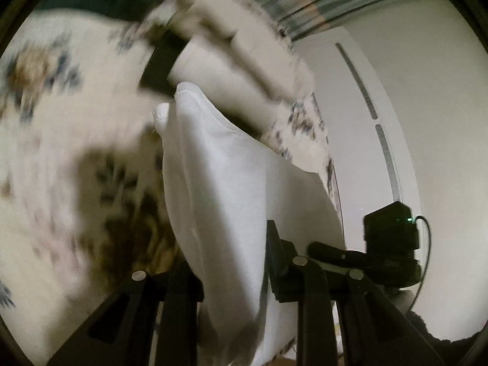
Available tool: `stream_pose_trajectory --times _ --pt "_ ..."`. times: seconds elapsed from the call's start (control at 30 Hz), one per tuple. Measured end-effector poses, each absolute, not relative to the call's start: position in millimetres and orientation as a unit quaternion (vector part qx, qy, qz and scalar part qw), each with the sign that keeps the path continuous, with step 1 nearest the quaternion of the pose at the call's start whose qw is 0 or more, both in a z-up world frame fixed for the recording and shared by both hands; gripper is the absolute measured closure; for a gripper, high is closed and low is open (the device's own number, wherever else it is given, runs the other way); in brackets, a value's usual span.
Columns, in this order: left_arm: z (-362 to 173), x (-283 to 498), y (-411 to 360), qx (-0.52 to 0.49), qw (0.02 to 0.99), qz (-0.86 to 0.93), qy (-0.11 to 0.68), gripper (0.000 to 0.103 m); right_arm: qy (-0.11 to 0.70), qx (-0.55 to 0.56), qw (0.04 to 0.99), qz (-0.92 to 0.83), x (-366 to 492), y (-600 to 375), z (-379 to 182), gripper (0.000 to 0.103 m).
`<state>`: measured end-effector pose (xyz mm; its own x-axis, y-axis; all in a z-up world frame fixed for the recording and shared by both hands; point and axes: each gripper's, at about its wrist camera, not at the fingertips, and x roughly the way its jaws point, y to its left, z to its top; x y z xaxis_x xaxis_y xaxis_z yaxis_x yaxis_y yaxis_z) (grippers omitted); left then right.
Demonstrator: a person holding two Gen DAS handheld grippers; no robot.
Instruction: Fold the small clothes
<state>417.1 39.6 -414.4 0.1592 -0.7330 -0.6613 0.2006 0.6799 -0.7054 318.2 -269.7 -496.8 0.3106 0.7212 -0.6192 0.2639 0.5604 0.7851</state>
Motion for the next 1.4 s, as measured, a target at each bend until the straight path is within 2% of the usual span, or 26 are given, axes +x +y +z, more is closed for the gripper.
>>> stream_pose_trajectory --times 0.23,0.37,0.53,0.67,0.7,0.73,0.8,0.83,0.87,0.9,0.93,0.97,1.1,1.2,1.4 --pt "-344 516 12 -0.215 0.785 -0.289 0.504 0.080 0.523 0.395 0.729 0.198 434 -296 -404 0.089" --pt "-336 577 -1 -0.208 0.806 -0.269 0.484 0.079 0.508 0.371 0.748 0.211 516 -308 -378 0.089" --pt "-357 645 -32 -0.162 0.827 -0.243 0.481 0.076 0.509 0.341 0.761 0.215 608 -310 -377 0.089" --pt "-391 681 -54 -0.124 0.834 -0.213 0.494 0.073 0.526 0.323 0.762 0.197 659 -311 -404 0.089" --pt "-396 683 -57 -0.117 0.837 -0.206 0.494 0.071 0.534 0.317 0.761 0.189 667 -312 -413 0.089" --pt "-400 685 -60 -0.108 0.843 -0.198 0.488 0.063 0.540 0.312 0.760 0.184 673 -310 -419 0.089" --pt "-400 685 -64 -0.098 0.850 -0.194 0.480 0.049 0.553 0.300 0.760 0.166 680 -313 -434 0.081" --pt "-399 684 -65 -0.095 0.852 -0.192 0.478 0.028 0.557 0.289 0.763 0.153 682 -313 -436 0.079" --pt "-398 681 -68 -0.086 0.854 -0.187 0.477 0.005 0.561 0.273 0.770 0.139 683 -313 -437 0.067" --pt "-397 683 -69 -0.081 0.854 -0.184 0.479 0.000 0.564 0.248 0.778 0.120 683 -311 -436 0.053" --pt "-397 682 -71 -0.072 0.854 -0.179 0.482 0.000 0.565 0.233 0.784 0.107 681 -310 -433 0.044" --pt "-393 679 -72 -0.064 0.858 -0.167 0.482 0.000 0.567 0.205 0.794 0.082 676 -307 -428 0.029" --pt "-387 673 -74 -0.049 0.862 -0.142 0.484 0.000 0.572 0.115 0.811 -0.028 655 -301 -422 0.000" --pt "-375 657 -79 -0.013 0.868 -0.111 0.483 0.000 0.565 0.057 0.818 -0.093 629 -294 -418 0.000" --pt "-344 619 -79 0.014 0.876 -0.093 0.474 0.000 0.540 0.034 0.827 -0.152 582 -292 -385 0.000"
